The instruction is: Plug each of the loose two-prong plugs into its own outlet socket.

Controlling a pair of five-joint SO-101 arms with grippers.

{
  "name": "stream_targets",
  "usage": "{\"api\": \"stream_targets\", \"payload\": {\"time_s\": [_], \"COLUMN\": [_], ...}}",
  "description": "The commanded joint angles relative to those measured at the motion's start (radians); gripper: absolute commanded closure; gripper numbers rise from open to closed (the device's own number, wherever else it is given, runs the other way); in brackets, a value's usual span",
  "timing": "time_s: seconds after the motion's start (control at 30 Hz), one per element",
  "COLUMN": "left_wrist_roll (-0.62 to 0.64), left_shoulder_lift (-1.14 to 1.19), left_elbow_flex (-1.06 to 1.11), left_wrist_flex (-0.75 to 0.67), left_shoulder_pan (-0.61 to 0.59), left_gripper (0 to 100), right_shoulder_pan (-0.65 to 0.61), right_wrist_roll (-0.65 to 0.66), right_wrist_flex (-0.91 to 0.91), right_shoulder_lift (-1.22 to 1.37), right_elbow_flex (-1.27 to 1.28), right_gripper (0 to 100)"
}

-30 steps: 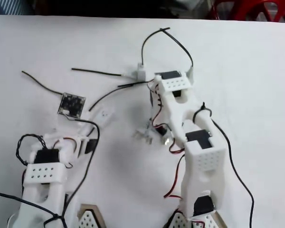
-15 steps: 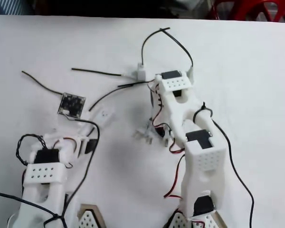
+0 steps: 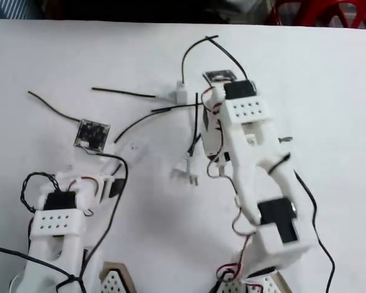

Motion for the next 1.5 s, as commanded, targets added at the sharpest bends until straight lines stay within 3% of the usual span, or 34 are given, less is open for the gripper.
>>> {"api": "stream_targets", "payload": {"time_s": [0.0, 0.27, 0.53, 0.87, 1.17, 1.47], "left_wrist_roll": [-0.008, -0.008, 0.0, 0.061, 0.137, 0.137], "left_shoulder_lift": [-0.027, -0.027, -0.028, -0.038, -0.397, -0.662], "left_elbow_flex": [-0.002, -0.003, -0.005, -0.061, -0.021, 0.095], "left_wrist_flex": [-0.023, -0.023, -0.043, -0.034, -0.005, -0.008], "left_shoulder_pan": [-0.008, -0.008, -0.012, -0.044, -0.012, 0.101], "left_gripper": [69, 69, 69, 69, 69, 69], "right_shoulder_pan": [0.012, -0.039, -0.252, -0.321, -0.378, -0.435], "right_wrist_roll": [0.003, 0.002, 0.003, 0.006, 0.002, 0.0], "right_wrist_flex": [0.015, -0.093, -0.44, -0.809, -1.021, -1.024], "right_shoulder_lift": [-0.171, -0.398, -0.602, -0.691, -0.7, -0.7], "right_elbow_flex": [0.009, 0.144, 0.523, 0.836, 0.962, 0.973], "right_gripper": [98.1, 98.1, 98.1, 98.1, 98.1, 98.1]}}
